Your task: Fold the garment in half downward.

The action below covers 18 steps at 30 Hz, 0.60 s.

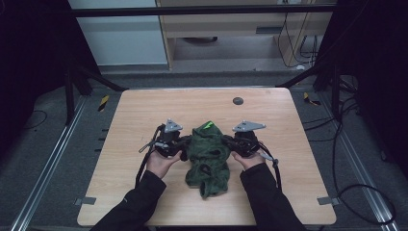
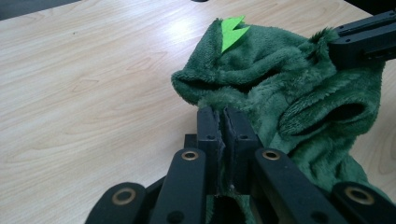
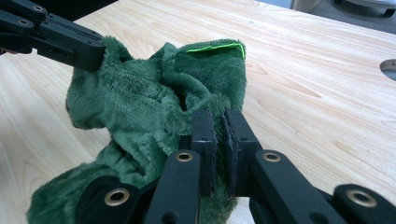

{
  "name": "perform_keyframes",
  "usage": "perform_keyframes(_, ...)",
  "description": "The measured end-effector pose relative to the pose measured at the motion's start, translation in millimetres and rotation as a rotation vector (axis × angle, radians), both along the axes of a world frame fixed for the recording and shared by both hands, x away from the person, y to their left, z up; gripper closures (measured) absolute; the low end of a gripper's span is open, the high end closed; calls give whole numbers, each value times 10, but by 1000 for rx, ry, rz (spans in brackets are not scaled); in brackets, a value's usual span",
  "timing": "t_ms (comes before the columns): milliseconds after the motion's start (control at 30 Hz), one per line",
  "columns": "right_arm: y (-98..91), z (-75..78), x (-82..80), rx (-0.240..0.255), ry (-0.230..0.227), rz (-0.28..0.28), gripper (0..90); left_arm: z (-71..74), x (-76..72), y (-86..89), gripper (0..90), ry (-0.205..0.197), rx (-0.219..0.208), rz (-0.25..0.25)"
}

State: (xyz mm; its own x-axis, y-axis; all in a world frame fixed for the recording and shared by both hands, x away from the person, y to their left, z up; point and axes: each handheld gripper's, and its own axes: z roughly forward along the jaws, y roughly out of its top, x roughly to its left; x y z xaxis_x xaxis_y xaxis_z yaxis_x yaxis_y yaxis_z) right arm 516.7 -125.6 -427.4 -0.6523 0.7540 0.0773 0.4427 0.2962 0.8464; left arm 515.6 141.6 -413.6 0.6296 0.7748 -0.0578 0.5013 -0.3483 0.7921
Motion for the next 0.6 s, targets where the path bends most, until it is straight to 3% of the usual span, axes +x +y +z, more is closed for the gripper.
perform_keyframes(600, -15, -55, -284, -10, -5, 61, 836, -65, -281, 77, 856, 20, 8, -61)
